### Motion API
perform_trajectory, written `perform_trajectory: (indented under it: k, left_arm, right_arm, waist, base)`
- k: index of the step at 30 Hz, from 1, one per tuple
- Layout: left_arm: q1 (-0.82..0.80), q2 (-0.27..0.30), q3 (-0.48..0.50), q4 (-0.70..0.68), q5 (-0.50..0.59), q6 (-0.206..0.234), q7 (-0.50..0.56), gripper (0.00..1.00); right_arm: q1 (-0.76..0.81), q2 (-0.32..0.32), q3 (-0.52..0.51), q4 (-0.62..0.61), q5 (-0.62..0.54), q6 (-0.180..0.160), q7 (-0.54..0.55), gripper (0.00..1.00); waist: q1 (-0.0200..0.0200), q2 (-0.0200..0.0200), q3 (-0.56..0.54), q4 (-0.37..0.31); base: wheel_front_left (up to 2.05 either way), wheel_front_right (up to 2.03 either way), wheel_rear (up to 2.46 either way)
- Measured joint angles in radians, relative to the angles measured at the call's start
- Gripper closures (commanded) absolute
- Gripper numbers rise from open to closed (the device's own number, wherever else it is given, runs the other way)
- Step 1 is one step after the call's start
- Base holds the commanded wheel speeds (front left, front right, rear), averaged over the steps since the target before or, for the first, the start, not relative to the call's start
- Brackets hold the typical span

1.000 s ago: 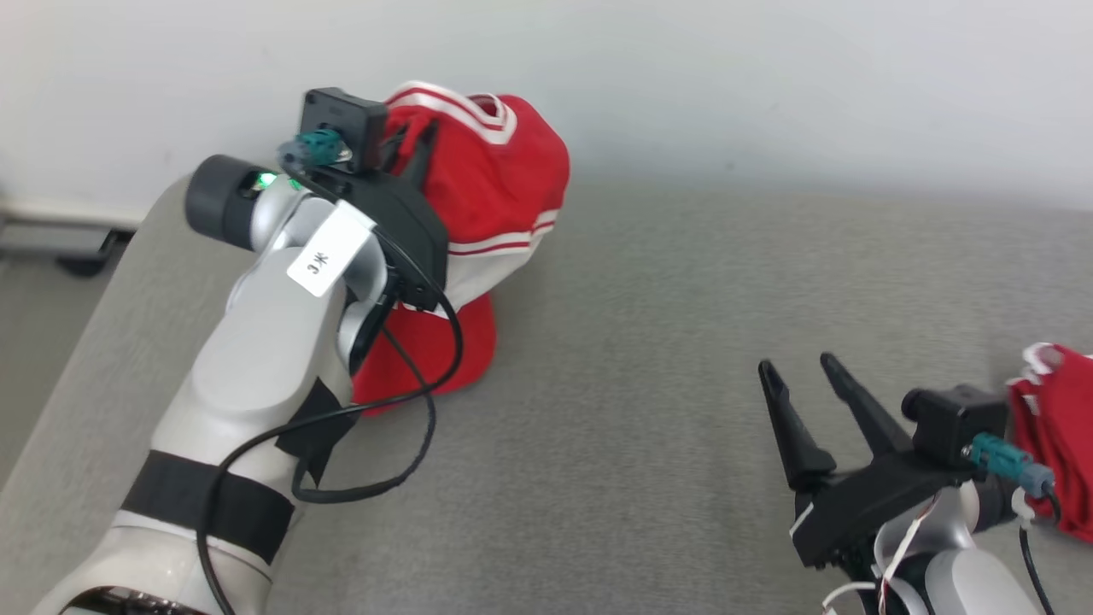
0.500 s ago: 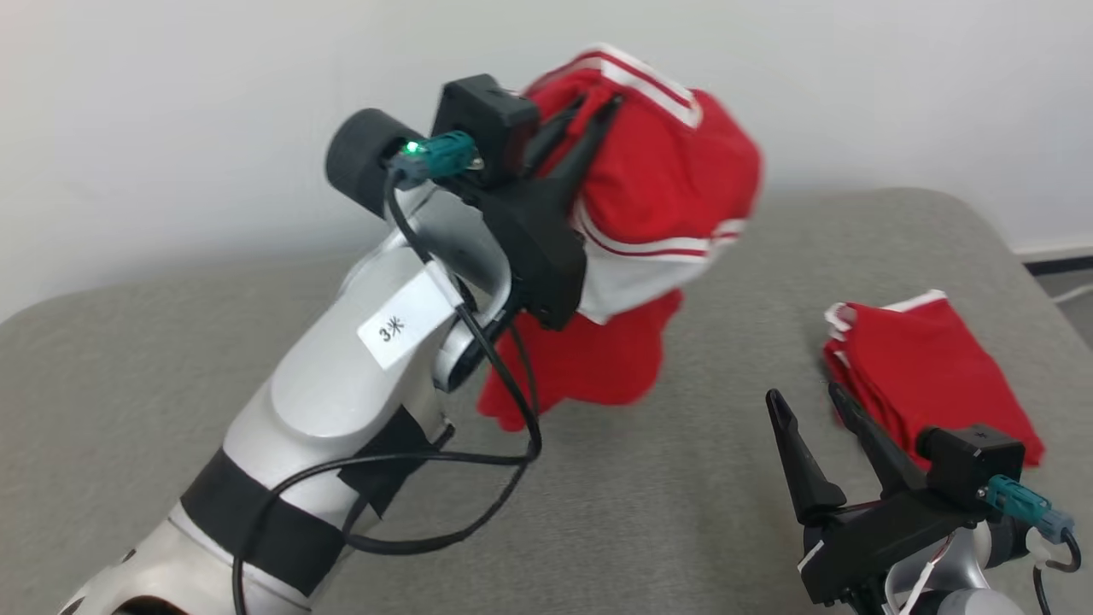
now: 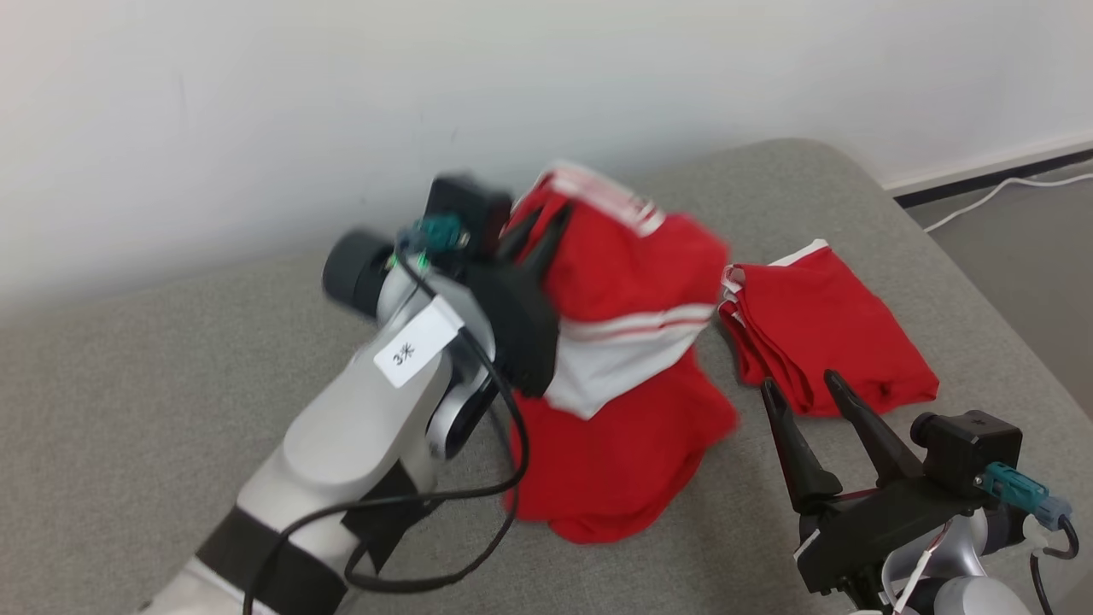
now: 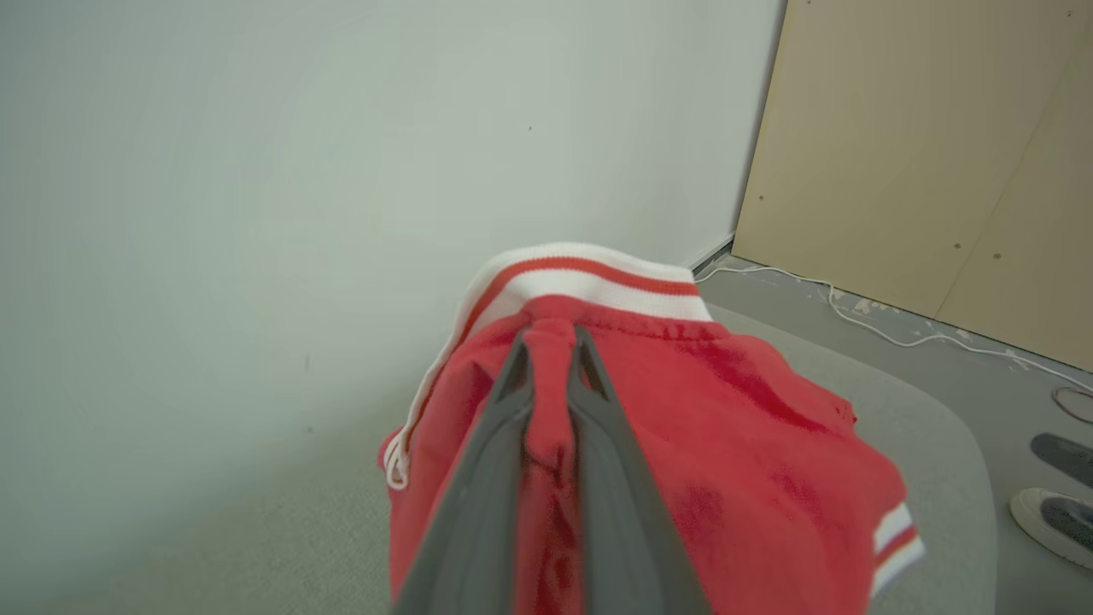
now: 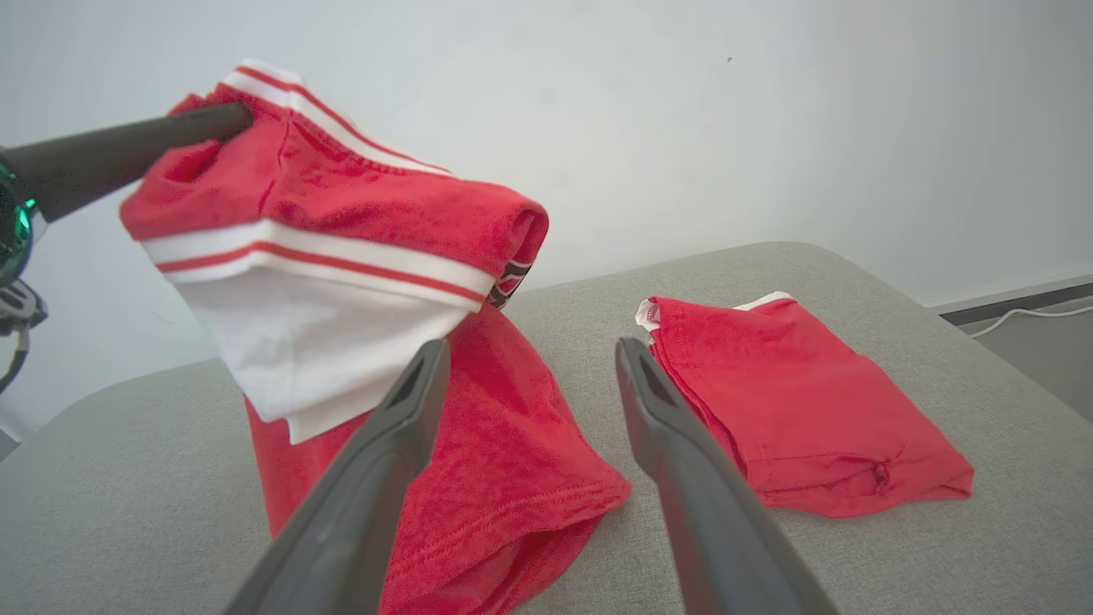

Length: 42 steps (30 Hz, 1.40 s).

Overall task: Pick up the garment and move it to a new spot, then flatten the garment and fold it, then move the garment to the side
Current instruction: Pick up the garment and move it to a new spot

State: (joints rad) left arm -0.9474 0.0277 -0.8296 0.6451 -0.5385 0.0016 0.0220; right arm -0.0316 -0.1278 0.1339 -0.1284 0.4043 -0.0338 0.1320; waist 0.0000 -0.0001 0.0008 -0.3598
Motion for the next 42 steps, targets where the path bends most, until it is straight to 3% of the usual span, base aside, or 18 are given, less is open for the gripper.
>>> perform_trajectory:
  k: [8,14,18,19,21,25,27,28,29,30,31,42]
  left_arm:
    - [0.11,0.015,0.021,0.183,-0.008,0.017,0.013,1.0]
    - [0.128,0.069,0.057,0.26,-0.039,0.031,0.011,1.0]
    - [0.147,0.076,0.067,0.289,-0.041,0.033,0.002,1.0]
    - [0.149,0.077,0.067,0.299,-0.042,0.033,0.002,0.86]
    - [0.154,0.081,0.069,0.312,-0.044,0.033,0.002,0.73]
    - [0.177,0.089,0.076,0.34,-0.051,0.042,-0.007,0.71]
    - [0.188,0.1,0.081,0.355,-0.053,0.045,-0.015,0.63]
    - [0.188,0.105,0.083,0.363,-0.053,0.051,-0.015,0.52]
    - [0.188,0.111,0.085,0.369,-0.053,0.052,-0.018,0.19]
    - [0.189,0.116,0.09,0.373,-0.053,0.06,-0.025,0.13]
    - [0.191,0.121,0.092,0.378,-0.053,0.061,-0.026,0.0]
    - [0.239,0.135,0.111,0.391,-0.054,0.079,-0.109,0.0]
  right_arm:
    - [-0.005,0.001,-0.009,-0.001,0.0,-0.001,-0.003,0.0]
    - [-0.02,0.001,-0.011,0.005,0.001,-0.001,-0.009,0.0]
    - [-0.02,0.001,-0.012,0.011,0.001,-0.001,-0.01,0.0]
    - [-0.021,0.001,-0.011,0.015,0.001,-0.001,-0.01,0.0]
    - [-0.021,0.002,-0.007,0.024,0.001,-0.001,-0.01,0.0]
    - [-0.021,0.005,0.002,0.028,0.001,-0.001,-0.01,0.0]
    - [-0.022,0.005,0.004,0.029,0.001,-0.001,-0.01,0.0]
    - [-0.022,0.005,0.004,0.03,0.001,-0.001,-0.01,0.0]
    - [-0.022,0.005,0.004,0.03,0.0,-0.001,-0.01,0.0]
    - [-0.023,0.005,0.006,0.031,0.0,-0.001,-0.01,0.0]
    - [-0.022,0.005,0.005,0.032,0.0,-0.001,-0.01,0.0]
    - [-0.019,0.002,0.005,0.044,0.0,-0.001,-0.01,0.0]
  waist:
    - [0.0002,0.0002,0.03,0.037]
    - [0.0002,0.0002,0.038,0.092]
    - [0.0001,0.0002,0.039,0.131]
    - [0.0001,0.0002,0.039,0.14]
    - [0.0001,0.0002,0.037,0.159]
    - [0.0001,0.0002,0.031,0.189]
    - [0.0001,0.0002,0.027,0.201]
    - [0.0001,0.0001,0.026,0.206]
    - [0.0,0.0001,0.024,0.21]
    - [0.0001,0.0002,0.022,0.214]
    - [0.0001,0.0002,0.02,0.217]
    - [0.0,0.0001,-0.007,0.248]
  base:
    - [0.0,0.0,0.0]
    - [0.0,0.0,0.0]
    - [0.0,0.0,0.0]
    - [0.0,0.0,0.0]
    - [0.0,0.0,0.0]
    - [0.0,0.0,0.0]
    - [0.0,0.0,0.0]
    - [0.0,0.0,0.0]
    - [0.0,0.0,0.0]
    - [0.0,0.0,0.0]
    - [0.0,0.0,0.0]
    - [0.0,0.0,0.0]
